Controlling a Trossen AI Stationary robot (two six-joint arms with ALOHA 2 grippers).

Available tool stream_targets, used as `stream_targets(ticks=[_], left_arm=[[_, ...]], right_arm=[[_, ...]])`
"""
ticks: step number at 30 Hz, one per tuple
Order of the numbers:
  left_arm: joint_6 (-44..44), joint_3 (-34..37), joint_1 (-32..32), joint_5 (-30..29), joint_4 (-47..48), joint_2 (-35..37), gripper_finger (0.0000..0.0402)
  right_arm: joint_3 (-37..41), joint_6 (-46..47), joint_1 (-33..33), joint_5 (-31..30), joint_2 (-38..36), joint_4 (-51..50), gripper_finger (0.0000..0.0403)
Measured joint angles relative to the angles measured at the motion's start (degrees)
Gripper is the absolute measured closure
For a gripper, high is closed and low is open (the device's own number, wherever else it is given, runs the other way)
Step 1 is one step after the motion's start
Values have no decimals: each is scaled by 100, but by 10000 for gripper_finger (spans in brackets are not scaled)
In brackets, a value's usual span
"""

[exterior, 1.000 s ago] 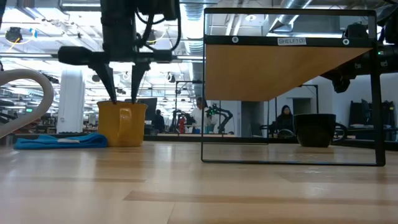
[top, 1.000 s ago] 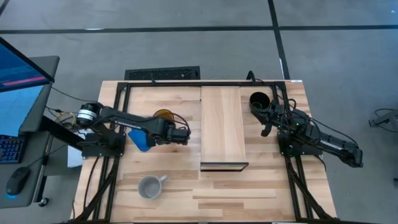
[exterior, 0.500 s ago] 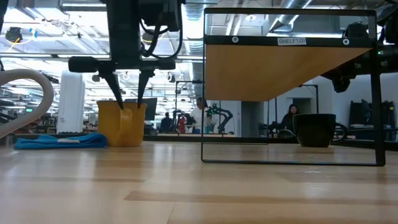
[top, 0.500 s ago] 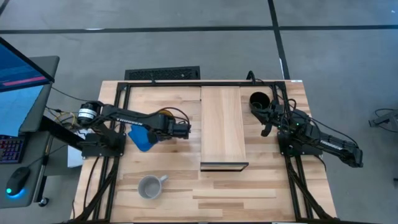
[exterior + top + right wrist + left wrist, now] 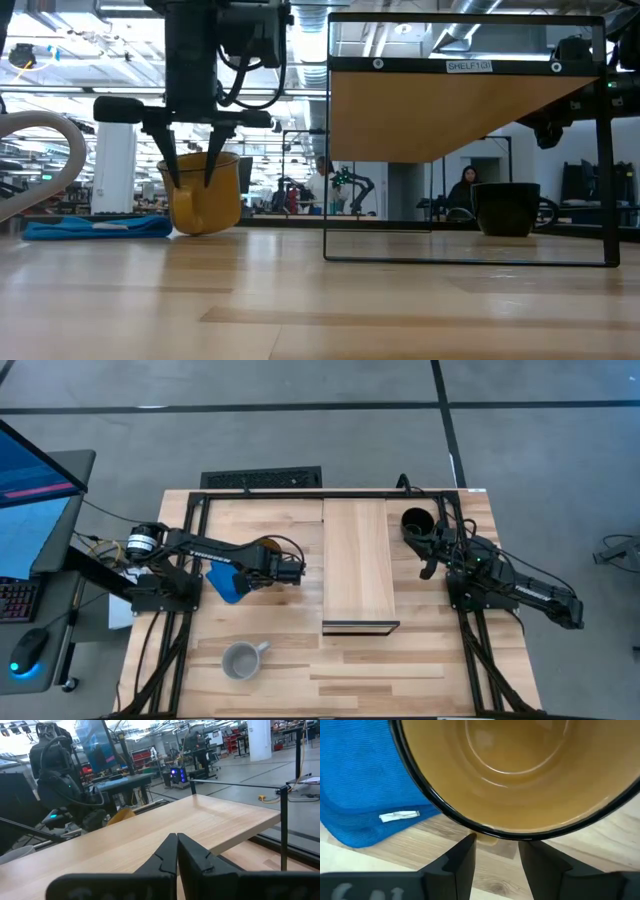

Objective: Stack small to large cups/mugs on shelf
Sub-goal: Put the yellow mug on the shelf

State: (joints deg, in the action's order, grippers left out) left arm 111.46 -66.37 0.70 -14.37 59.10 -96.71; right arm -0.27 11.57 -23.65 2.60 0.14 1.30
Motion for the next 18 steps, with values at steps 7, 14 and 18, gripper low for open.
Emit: stream_targets(ticks=[7,14,18], left_arm=[[-125,-2,1,2,-1,0,260],[-235,-9,-10,-77,-1,4,260],[-382,-91,-10,-176,20,4,260]], right_arm=[[0,0,0,-1,0,-1,369],[0,0,-1,0,0,-2,369],[0,0,0,-1,0,-2,369]])
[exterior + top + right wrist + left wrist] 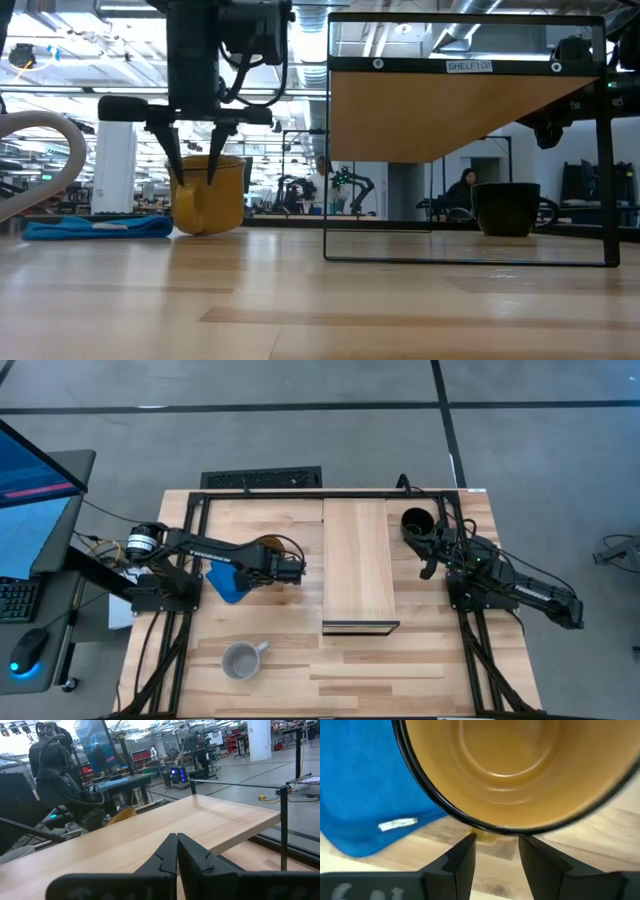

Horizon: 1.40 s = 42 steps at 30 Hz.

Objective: Stack small to large cups/mugs on shelf
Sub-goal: Put the yellow mug on the shelf

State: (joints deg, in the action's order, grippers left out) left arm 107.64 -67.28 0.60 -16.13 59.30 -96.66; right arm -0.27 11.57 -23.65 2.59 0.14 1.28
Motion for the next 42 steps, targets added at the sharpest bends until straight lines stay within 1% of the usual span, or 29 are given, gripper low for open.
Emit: stream_targets(ticks=[4,9,12,17,21,24,27,29,35,37,42], left_arm=[[-145,-216,-14,-326,133,0,260],[-258,-351,-61,-304,335,0,260],[-113,-355,-61,-286,456,0,260],[181,-355,-98,-669,782,0,260],[4,-349,-263,-693,765,0,260],[-2,-199,-375,-685,777,0,260],[-71,-16,-467,-377,888,0,260],[-51,98,-469,-370,947,-2,260],[239,306,-463,-660,1161,-4,260],[361,307,-465,-846,1339,-4,260],[506,307,-608,-976,1780,-4,260]], right_arm=[[0,0,1,1,0,-2,369],[0,0,1,0,0,-2,369],[0,0,0,0,0,-3,369],[0,0,1,0,0,-4,369],[0,0,-1,0,0,-4,369],[0,0,0,0,0,-4,369],[0,0,1,0,0,-4,369],[0,0,-1,0,0,-5,369],[0,0,0,2,0,-4,369],[0,0,-1,2,0,-7,369],[0,1,0,2,0,-17,369]])
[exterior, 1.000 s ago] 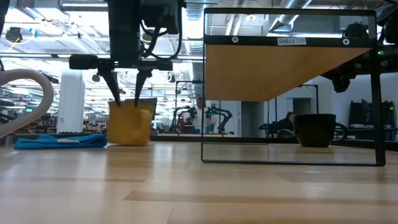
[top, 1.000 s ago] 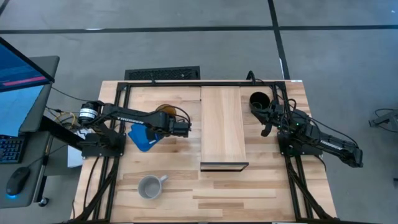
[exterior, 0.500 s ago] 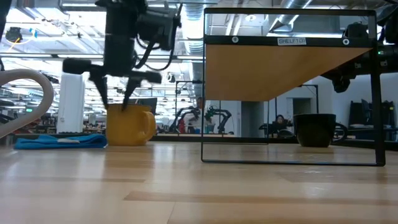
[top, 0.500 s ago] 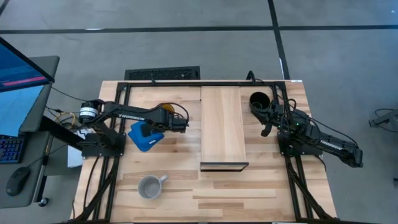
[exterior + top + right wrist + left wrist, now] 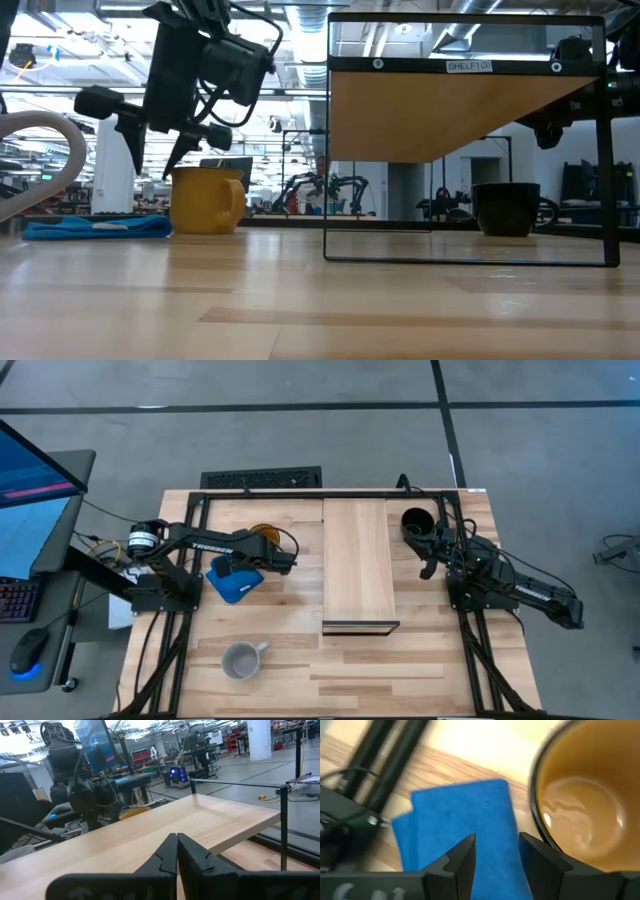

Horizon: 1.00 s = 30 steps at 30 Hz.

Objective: Stack small to large cups/mugs on shelf
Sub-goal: Put the yellow mug on the shelf

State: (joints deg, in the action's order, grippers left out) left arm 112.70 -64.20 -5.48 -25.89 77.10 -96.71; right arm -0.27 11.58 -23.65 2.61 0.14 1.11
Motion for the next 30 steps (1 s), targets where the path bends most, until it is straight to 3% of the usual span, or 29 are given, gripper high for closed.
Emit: stream_targets(ticks=[9,18,26,30], left_arm=[[-172,-319,6,10,188,0,260],[36,-1676,288,-488,1283,7,260],[-1286,-1861,355,-1495,-1076,11,260],[-1592,-1580,187,-1370,-1661,11,260]], right_arm=[[0,2,0,0,0,-3,369],[0,0,0,0,0,-3,369],[0,-1,0,0,0,-2,369],[0,-1,1,0,0,-3,369]])
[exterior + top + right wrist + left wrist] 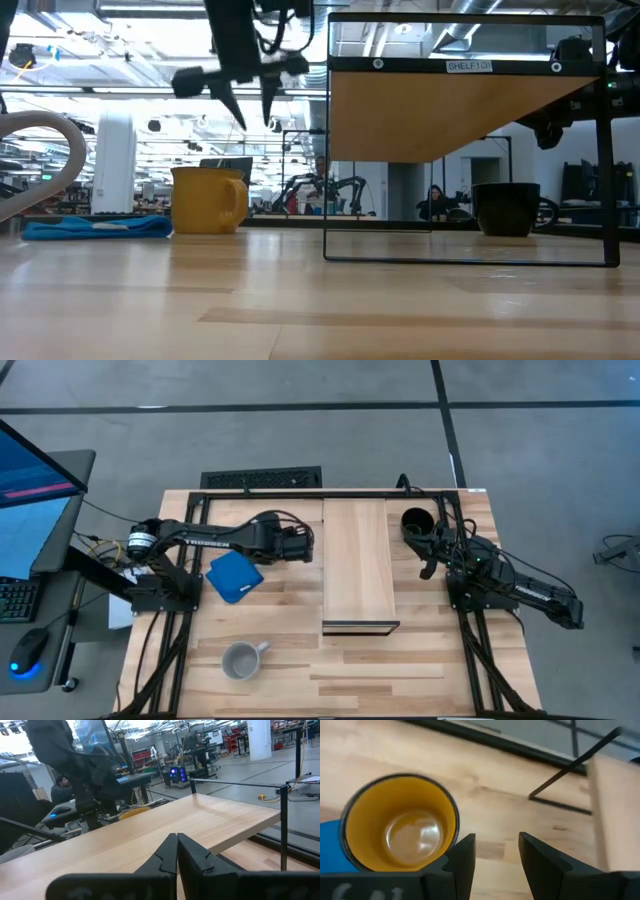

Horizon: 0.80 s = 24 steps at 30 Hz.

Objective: Stack small to large cups/mugs on shelf
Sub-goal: Put the yellow mug on the shelf

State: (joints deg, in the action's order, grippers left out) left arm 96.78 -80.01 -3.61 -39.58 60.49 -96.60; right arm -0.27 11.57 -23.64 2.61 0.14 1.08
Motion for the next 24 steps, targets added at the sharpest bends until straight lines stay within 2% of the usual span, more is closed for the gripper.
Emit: stream_targets(ticks=[3,8,18,24], left_arm=[[3,318,-47,279,-311,-2,260],[298,704,-2,334,-803,-7,260],[447,725,242,416,-1038,-7,260],[826,725,312,349,-546,-7,260]], right_arm=[[0,0,-2,0,0,0,369],[0,0,-2,0,0,2,369],[0,0,-1,0,0,10,369],[0,0,-2,0,0,4,369]])
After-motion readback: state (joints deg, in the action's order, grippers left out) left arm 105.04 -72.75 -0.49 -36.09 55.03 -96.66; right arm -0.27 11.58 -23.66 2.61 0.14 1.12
